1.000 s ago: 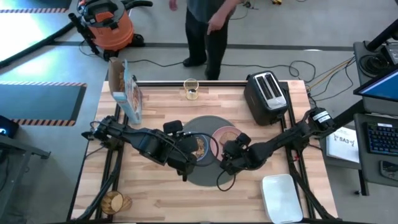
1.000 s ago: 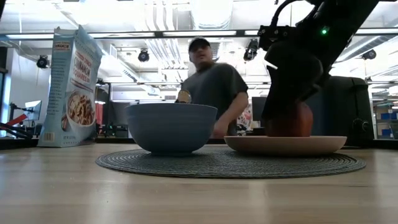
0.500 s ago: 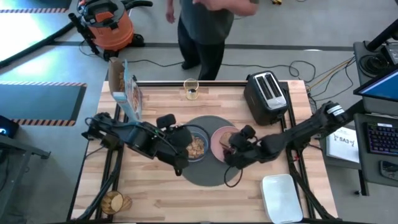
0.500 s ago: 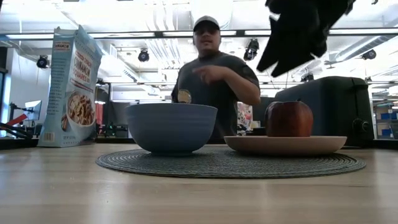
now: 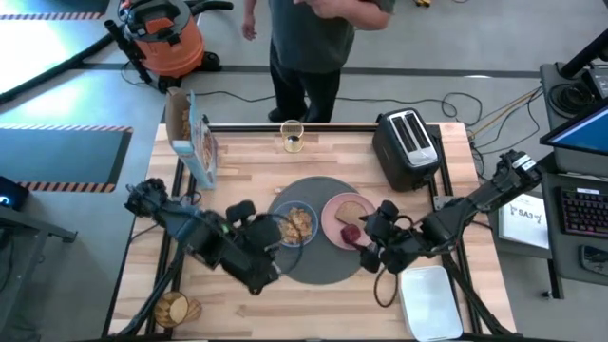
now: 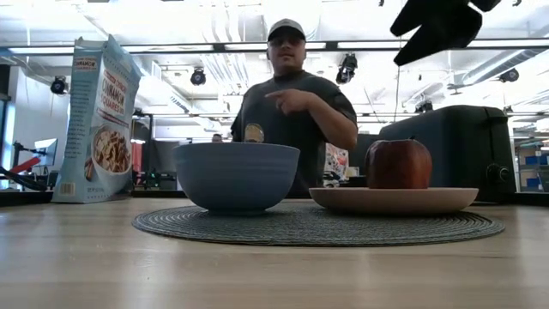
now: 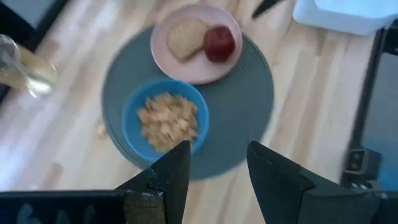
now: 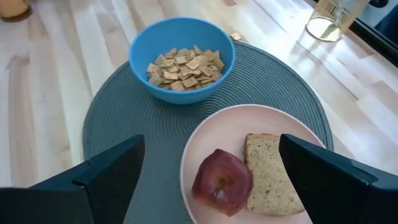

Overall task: Arrange a breakfast setting
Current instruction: Put the yellow cup to the top left of the pink plate on the gray mat

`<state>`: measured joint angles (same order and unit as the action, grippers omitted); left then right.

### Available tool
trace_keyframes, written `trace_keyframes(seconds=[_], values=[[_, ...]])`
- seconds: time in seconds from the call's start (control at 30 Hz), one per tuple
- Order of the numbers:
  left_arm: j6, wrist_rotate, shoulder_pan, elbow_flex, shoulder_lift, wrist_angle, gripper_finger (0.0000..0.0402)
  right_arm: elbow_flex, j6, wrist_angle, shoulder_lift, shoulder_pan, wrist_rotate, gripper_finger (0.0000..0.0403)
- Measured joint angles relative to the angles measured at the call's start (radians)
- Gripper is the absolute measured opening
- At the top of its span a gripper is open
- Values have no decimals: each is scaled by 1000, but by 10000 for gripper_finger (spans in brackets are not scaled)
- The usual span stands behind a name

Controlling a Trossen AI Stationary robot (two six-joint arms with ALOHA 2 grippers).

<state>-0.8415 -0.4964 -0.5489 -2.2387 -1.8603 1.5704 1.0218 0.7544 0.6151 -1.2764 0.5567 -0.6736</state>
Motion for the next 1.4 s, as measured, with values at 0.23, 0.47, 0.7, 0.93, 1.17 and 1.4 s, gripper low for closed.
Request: trace_keyframes(seconds=[0.23,0.47,0.7,0.93,1.17,1.4], values=[[-257,74,-112,118,0,0,142,-1,0,0,-1,26,-7,361],[-489,262,-182,240,13,0,142,-1,3,0,-1,26,-7,361],[-709,332,-259,395,107,0,142,4,4,-3,-2,26,1,361],[-944,381,-333,593,238,-8,142,22,4,0,-2,28,27,361],[-1015,442,-366,694,278,-75,142,23,4,1,-2,35,30,361],[-1101,568,-374,723,277,-76,142,23,4,2,-2,35,29,361]])
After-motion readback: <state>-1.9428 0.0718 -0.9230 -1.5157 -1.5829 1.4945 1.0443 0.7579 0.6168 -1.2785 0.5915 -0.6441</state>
